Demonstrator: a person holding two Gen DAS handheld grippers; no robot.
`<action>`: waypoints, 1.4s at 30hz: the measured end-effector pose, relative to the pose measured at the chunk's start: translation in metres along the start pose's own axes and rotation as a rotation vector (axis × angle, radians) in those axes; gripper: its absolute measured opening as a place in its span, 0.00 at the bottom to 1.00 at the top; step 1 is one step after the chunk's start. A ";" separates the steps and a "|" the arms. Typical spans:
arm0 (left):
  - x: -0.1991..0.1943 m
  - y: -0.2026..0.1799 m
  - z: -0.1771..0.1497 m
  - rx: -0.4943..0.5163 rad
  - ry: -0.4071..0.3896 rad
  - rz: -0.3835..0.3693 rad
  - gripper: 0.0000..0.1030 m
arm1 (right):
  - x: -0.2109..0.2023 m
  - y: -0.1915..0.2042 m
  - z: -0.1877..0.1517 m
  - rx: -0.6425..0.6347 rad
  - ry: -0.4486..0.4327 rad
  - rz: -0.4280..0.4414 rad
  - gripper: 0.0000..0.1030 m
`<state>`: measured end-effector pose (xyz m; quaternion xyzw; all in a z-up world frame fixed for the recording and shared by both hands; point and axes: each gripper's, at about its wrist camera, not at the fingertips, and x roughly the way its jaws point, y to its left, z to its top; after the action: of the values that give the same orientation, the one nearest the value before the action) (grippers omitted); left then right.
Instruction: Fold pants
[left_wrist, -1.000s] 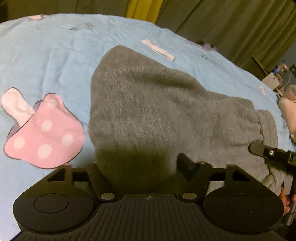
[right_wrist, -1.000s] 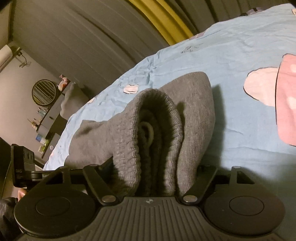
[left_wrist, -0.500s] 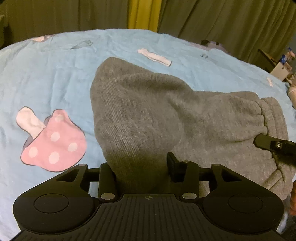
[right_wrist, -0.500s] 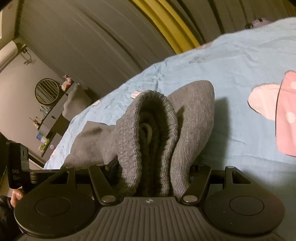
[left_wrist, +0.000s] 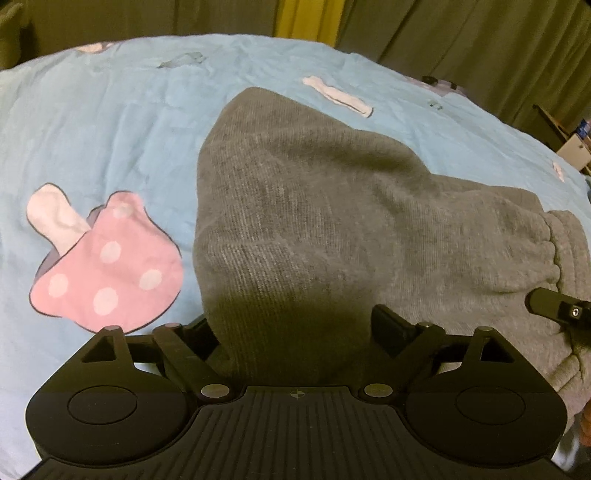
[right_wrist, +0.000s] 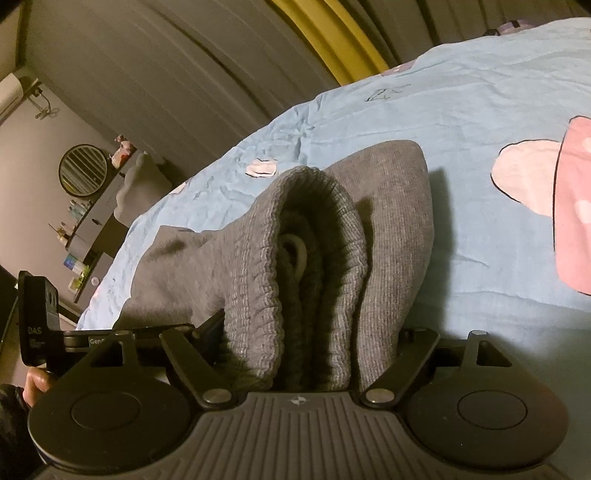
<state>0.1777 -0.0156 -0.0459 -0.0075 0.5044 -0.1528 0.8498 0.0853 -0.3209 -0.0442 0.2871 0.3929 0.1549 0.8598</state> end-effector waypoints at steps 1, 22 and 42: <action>-0.001 -0.001 -0.001 0.009 -0.005 0.000 0.84 | -0.001 -0.002 0.000 -0.001 -0.001 -0.001 0.79; -0.033 -0.041 0.006 0.072 -0.058 0.090 0.36 | -0.027 0.021 0.004 -0.058 -0.145 -0.005 0.59; -0.006 -0.115 0.062 0.174 -0.176 0.229 0.81 | -0.057 -0.030 0.038 0.076 -0.345 -0.227 0.76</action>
<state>0.1998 -0.1326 0.0088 0.1106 0.4104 -0.0967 0.9000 0.0792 -0.3866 -0.0092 0.2953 0.2754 -0.0093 0.9148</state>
